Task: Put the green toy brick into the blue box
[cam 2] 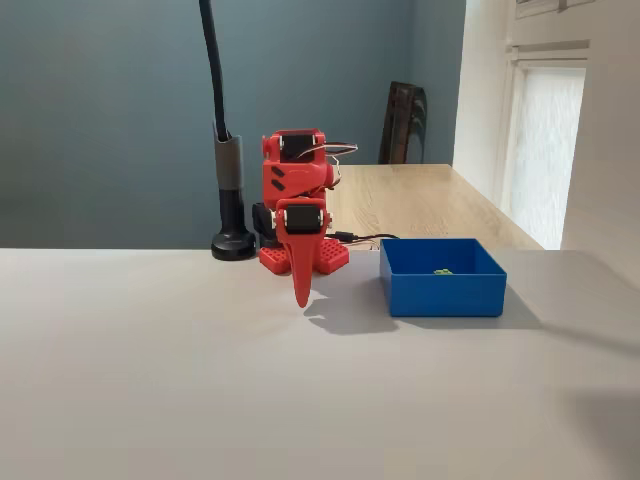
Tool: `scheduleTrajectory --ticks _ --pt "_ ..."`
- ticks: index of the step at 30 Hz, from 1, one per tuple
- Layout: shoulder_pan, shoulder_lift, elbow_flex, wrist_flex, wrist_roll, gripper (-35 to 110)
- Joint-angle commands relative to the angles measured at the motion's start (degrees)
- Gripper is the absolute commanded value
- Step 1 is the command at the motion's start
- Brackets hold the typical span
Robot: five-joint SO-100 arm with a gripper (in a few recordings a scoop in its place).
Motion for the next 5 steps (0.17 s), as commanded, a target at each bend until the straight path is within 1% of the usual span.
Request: scheduleTrajectory --ticks 1,5 --pt "-0.4 0.4 -0.6 -0.3 -0.5 0" --pt "-0.4 0.4 -0.6 -0.3 -0.5 0"
